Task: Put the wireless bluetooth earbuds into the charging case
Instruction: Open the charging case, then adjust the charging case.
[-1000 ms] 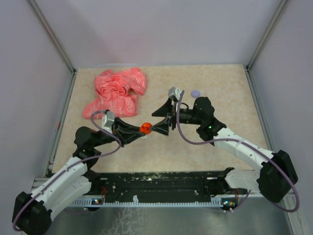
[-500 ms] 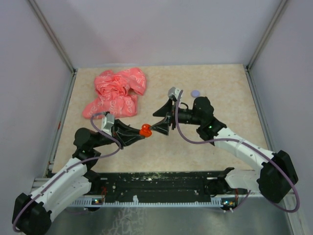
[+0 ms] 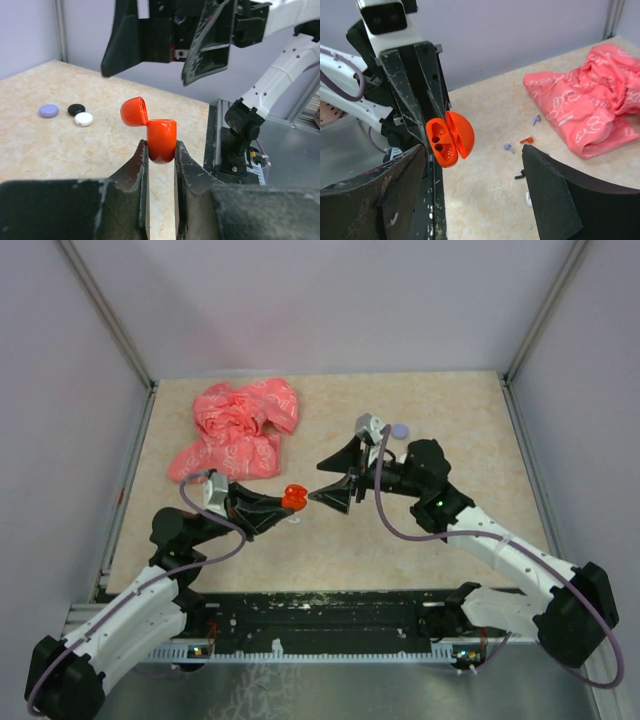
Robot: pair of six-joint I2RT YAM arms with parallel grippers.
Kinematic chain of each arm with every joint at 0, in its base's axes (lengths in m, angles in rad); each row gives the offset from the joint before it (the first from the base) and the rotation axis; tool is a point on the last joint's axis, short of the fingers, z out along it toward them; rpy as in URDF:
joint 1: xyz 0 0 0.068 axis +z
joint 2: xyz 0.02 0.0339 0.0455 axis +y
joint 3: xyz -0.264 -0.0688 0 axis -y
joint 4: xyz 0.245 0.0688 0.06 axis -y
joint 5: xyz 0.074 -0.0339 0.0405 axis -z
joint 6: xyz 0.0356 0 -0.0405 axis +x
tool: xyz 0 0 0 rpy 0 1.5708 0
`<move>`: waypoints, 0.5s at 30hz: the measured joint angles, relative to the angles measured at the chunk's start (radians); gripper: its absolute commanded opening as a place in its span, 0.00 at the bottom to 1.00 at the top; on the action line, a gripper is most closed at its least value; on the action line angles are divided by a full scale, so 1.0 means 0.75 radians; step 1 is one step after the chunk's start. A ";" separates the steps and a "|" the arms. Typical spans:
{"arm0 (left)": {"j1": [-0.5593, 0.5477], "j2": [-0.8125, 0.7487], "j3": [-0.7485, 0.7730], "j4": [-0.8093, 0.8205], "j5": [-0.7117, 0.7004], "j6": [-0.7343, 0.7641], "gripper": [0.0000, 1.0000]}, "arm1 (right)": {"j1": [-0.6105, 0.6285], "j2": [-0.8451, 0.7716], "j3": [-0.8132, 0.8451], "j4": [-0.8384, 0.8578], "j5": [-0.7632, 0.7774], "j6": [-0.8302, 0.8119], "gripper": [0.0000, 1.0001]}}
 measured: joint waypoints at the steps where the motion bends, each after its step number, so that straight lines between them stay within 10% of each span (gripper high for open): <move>1: 0.000 0.000 -0.007 0.012 -0.014 -0.001 0.00 | 0.000 -0.017 -0.003 0.004 0.013 0.001 0.79; 15: 0.000 0.162 -0.037 0.396 -0.055 -0.112 0.00 | 0.000 -0.110 -0.281 0.430 0.002 0.006 0.73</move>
